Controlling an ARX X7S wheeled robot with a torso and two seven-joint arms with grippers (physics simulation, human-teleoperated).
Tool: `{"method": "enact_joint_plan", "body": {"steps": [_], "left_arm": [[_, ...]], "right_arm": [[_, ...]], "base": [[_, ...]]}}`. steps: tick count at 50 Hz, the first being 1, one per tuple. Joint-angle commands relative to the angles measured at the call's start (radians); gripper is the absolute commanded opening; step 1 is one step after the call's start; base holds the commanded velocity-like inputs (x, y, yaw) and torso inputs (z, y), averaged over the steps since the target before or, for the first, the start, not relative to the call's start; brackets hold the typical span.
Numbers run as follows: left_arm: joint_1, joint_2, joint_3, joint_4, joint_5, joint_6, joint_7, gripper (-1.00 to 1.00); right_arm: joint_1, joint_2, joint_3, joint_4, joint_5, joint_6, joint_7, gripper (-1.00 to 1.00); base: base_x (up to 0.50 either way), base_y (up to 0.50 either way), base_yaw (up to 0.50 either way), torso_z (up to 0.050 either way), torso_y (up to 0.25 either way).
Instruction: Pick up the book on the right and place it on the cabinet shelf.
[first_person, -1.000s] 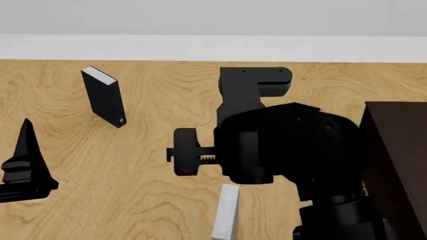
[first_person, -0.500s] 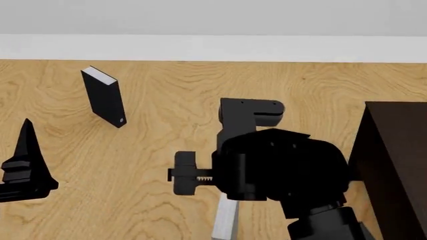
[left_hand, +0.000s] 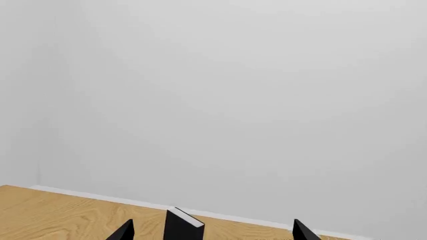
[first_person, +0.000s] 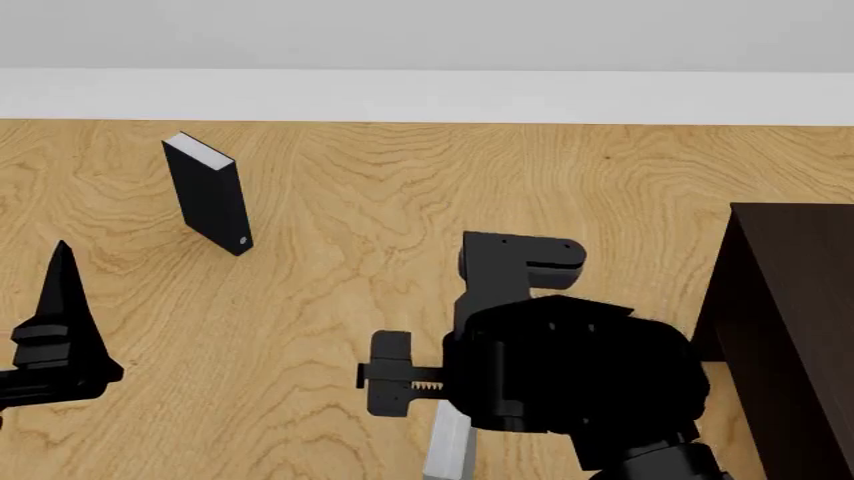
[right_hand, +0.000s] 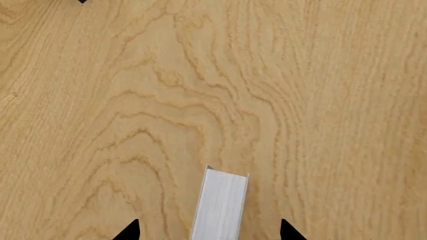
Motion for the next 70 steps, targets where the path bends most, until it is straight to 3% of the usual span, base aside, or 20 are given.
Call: {"method": "enact_joint_plan", "body": {"steps": [1, 59, 60, 70], "left_arm": [[-0.001, -0.003, 0.004, -0.006, -0.001, 0.005, -0.003, 1.00], [0.001, -0.020, 0.029, -0.016, -0.002, 0.022, -0.021, 1.00], [0.001, -0.019, 0.031, -0.019, 0.000, 0.026, -0.020, 1.00], [0.002, -0.022, 0.036, -0.023, -0.001, 0.031, -0.020, 1.00]], "right_arm": [[-0.012, -0.011, -0.029, 0.050, -0.025, -0.046, -0.059, 1.00], [-0.050, -0.053, -0.103, 0.235, -0.086, -0.194, -0.216, 1.00], [-0.049, -0.049, -0.102, 0.224, -0.085, -0.190, -0.203, -1.00], [-0.055, -0.035, -0.110, 0.183, -0.091, -0.186, -0.158, -1.00]], "base": [[0.00, 0.00, 0.00, 0.000, 0.000], [0.00, 0.00, 0.00, 0.000, 0.000], [0.00, 0.00, 0.00, 0.000, 0.000], [0.00, 0.00, 0.00, 0.000, 0.000]]}}
